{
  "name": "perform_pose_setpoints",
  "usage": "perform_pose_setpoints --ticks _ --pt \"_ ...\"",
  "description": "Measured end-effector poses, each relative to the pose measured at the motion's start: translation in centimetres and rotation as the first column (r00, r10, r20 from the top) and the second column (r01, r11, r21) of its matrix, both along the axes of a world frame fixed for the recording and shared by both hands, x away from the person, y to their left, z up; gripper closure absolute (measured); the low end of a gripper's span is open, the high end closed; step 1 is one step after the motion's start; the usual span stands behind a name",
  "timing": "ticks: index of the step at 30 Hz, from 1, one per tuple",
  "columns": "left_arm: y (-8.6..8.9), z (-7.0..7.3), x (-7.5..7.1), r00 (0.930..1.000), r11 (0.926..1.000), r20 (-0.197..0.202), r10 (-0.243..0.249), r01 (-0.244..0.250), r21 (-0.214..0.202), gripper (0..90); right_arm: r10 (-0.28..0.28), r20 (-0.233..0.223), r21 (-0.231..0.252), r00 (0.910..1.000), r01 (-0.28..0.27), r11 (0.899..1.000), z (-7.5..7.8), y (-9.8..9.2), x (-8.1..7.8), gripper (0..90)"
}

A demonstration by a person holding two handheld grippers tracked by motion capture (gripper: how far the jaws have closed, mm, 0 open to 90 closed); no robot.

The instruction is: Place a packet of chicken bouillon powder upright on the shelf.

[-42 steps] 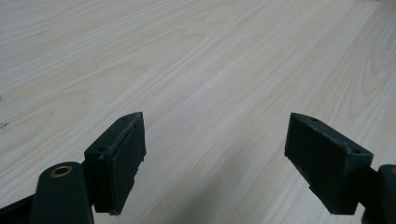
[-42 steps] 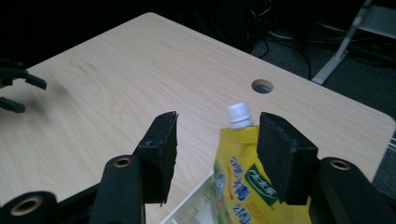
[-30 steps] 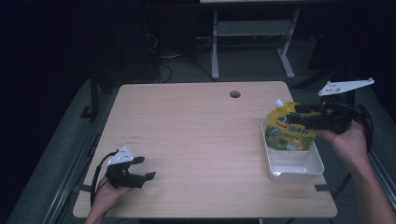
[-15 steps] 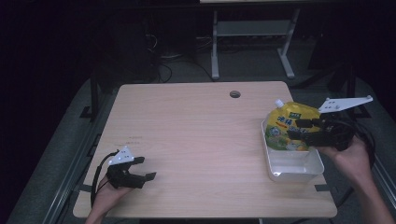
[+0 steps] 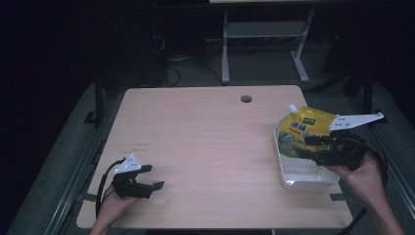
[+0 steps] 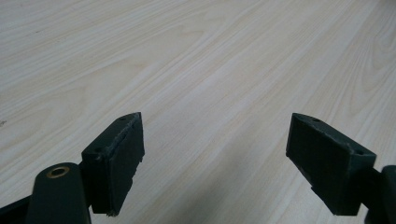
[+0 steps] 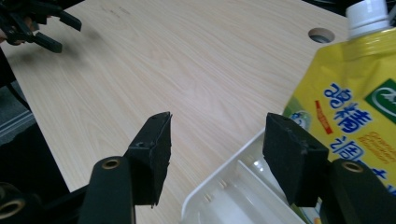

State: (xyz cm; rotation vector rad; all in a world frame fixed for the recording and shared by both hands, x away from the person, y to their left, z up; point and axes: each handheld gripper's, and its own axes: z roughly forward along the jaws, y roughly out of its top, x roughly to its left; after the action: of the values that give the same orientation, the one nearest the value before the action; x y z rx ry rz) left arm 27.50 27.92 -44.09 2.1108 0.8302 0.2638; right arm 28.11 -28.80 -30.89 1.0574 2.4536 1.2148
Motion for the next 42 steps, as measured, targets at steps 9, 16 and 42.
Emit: perform_pose_setpoints --ticks 9,16,42 --pt "0.1 0.0 0.0 1.0000 1.0000 -0.002 0.001 -0.001 -0.001 18.8 0.045 -0.014 0.027 0.9989 -0.044 0.999 -1.1 2.1 0.3 38.6" --pt "0.1 0.0 -0.1 1.0000 1.0000 -0.003 0.001 -0.001 0.000 18.8 0.076 -0.038 0.044 0.9964 -0.074 0.996 -2.1 4.1 1.0 35.6" --pt "0.3 0.0 -0.1 1.0000 1.0000 0.005 -0.001 0.001 0.010 18.5 0.159 -0.051 0.076 0.9859 -0.155 0.985 -3.7 10.6 3.0 30.8"
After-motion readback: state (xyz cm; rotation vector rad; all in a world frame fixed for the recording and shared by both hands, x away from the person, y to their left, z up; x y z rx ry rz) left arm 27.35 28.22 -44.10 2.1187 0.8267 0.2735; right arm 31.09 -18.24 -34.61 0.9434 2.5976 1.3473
